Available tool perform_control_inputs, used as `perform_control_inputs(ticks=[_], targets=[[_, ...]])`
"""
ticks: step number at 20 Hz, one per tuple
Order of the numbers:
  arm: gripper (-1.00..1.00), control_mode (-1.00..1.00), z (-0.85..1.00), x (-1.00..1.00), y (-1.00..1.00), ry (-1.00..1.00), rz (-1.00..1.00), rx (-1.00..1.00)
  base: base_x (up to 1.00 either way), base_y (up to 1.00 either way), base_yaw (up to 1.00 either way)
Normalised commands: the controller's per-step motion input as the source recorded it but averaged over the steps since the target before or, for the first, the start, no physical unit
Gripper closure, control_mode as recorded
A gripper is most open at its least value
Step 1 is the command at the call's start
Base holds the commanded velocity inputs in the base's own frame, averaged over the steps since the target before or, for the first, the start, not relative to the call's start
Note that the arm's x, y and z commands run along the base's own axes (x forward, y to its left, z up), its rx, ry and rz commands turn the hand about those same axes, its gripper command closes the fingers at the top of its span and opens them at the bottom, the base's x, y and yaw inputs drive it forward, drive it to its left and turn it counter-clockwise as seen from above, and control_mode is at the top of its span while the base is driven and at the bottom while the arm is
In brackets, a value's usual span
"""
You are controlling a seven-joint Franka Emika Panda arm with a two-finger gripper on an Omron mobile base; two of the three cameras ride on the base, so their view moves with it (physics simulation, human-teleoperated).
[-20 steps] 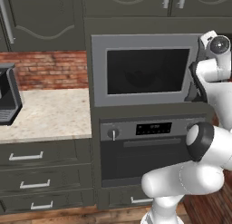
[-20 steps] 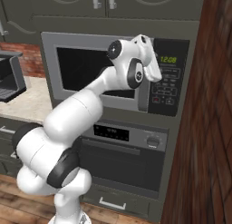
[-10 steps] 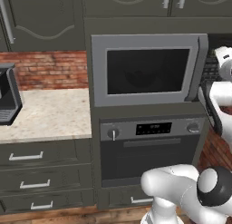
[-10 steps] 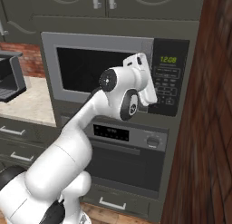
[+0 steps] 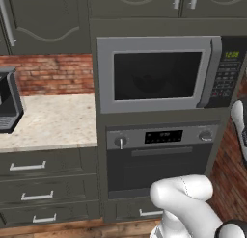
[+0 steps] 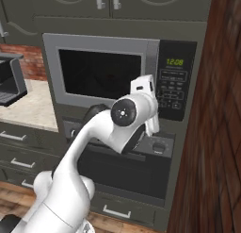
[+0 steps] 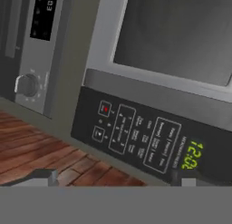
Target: Pick the tomato from the sink and place it in the bowl. Then pick the bowl and place it in the microwave. Then close the microwave door and press the start button.
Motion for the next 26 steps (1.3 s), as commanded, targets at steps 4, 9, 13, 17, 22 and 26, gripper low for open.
perform_control_inputs(ticks=[4, 9, 13, 17, 22, 26], targets=[[-1.0, -1.0, -0.87, 0.01, 0.17, -0.07, 0.14, 0.03, 0.0, 0.0, 0.0], [-1.0, -1.0, -0.32, 0.36, 0.22, -0.01, 0.01, 0.07, 0.0, 0.0, 0.0], [-1.0, -1.0, -0.01, 0.48, 0.03, 0.0, 0.0, 0.14, 0.0, 0.0, 0.0], [-1.0, -1.0, 0.0, 0.47, -0.01, 0.0, 0.0, 0.2, 0.0, 0.0, 0.0], [1.0, -1.0, -0.09, 0.1, -0.11, 0.0, 0.0, 0.24, 0.0, 0.0, 0.0], [1.0, -1.0, -0.23, 0.0, -0.21, -0.02, 0.0, 0.19, 0.0, 0.0, 0.0]])
